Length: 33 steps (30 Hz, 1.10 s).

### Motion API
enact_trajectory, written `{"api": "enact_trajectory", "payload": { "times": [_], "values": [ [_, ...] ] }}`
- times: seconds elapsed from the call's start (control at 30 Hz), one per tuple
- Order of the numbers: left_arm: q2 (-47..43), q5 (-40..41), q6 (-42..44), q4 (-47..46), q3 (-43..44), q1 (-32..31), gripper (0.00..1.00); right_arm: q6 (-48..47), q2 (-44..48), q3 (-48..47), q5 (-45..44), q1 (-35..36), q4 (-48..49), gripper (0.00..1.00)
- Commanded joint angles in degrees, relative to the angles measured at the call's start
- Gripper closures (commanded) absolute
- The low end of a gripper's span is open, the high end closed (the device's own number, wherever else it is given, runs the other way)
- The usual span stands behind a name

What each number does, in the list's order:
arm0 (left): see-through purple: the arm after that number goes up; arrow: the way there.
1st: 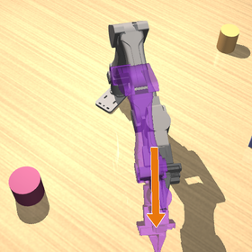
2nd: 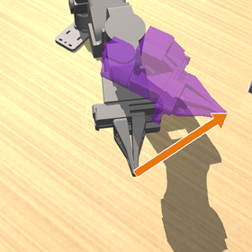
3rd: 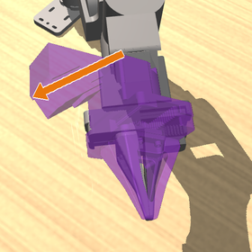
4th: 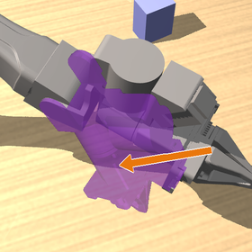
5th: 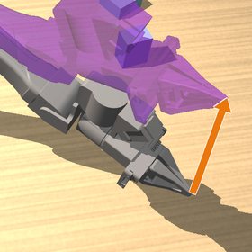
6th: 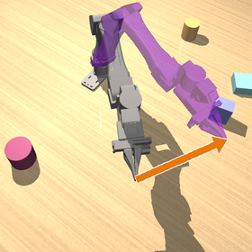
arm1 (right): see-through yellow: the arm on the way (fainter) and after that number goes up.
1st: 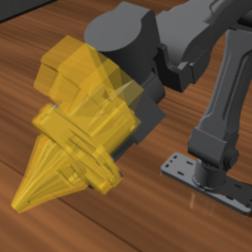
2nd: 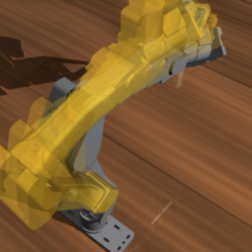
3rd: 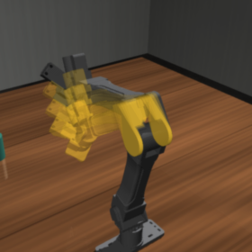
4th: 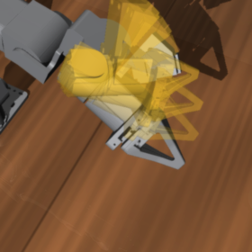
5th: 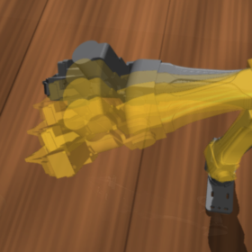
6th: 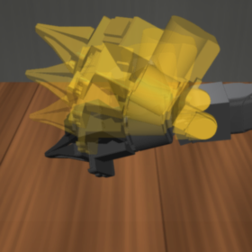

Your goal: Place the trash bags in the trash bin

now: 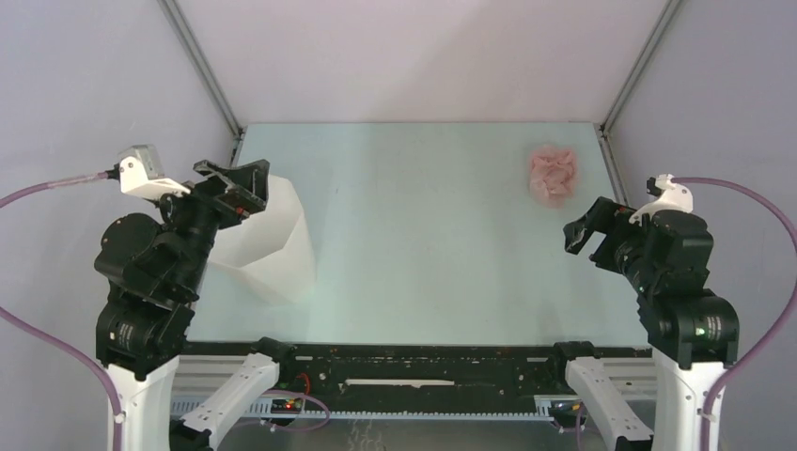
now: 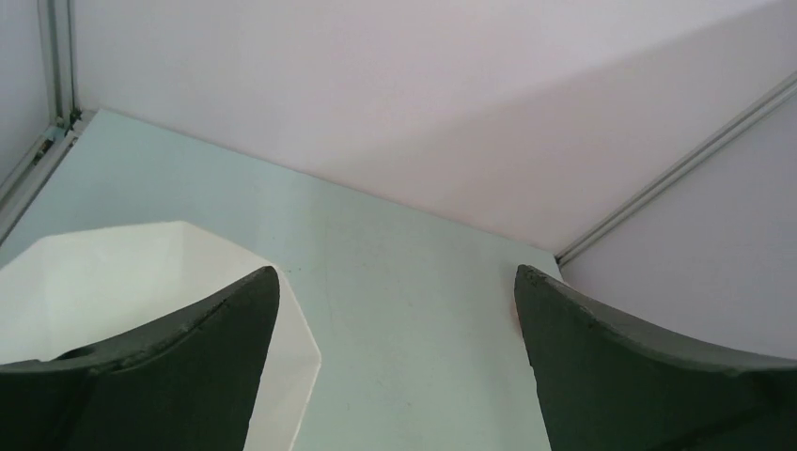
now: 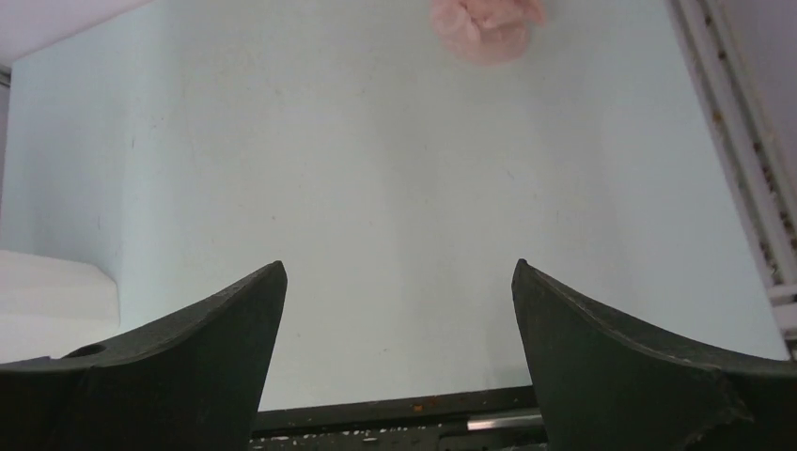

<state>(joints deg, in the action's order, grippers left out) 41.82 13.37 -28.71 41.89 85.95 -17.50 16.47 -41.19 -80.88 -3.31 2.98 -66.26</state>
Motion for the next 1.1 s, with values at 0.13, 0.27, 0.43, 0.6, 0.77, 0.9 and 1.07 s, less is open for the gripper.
{"api": "enact_trajectory", "payload": {
  "times": [0.13,0.27,0.43,0.6,0.77,0.9,1.07],
  "values": [
    [3.69,-0.13,7.42,-6.9,-1.66,-1.15,0.0,3.45,-1.41,5.68,8.51,-6.7,4.87,0.01],
    [7.19,-0.71,10.04,-8.91,-1.17,-3.84,0.0,4.49,-3.41,7.14,8.75,-7.15,7.2,0.01],
    [11.58,-1.46,13.3,-11.25,-0.15,-8.02,0.0,9.81,-7.43,11.18,6.69,-7.99,11.38,0.01],
    [12.75,-2.53,15.54,-14.72,-3.16,-9.72,0.0,11.08,-12.4,16.46,15.16,-14.95,18.27,0.01],
    [11.5,-3.14,20.82,-17.74,-5.18,-10.53,0.0,12.4,-21.89,18.14,15.92,-16.3,26.4,0.02],
    [10.49,-0.77,28.15,-18.47,-6.06,-12.71,0.0,12.17,-32.76,15.42,17.06,-17.78,32.42,0.07],
    [8.84,1.23,33.25,-16.44,-6.66,-15.58,0.0,8.33,-48.89,5.95,15.56,-21.25,34.15,0.31]
  ]
}}
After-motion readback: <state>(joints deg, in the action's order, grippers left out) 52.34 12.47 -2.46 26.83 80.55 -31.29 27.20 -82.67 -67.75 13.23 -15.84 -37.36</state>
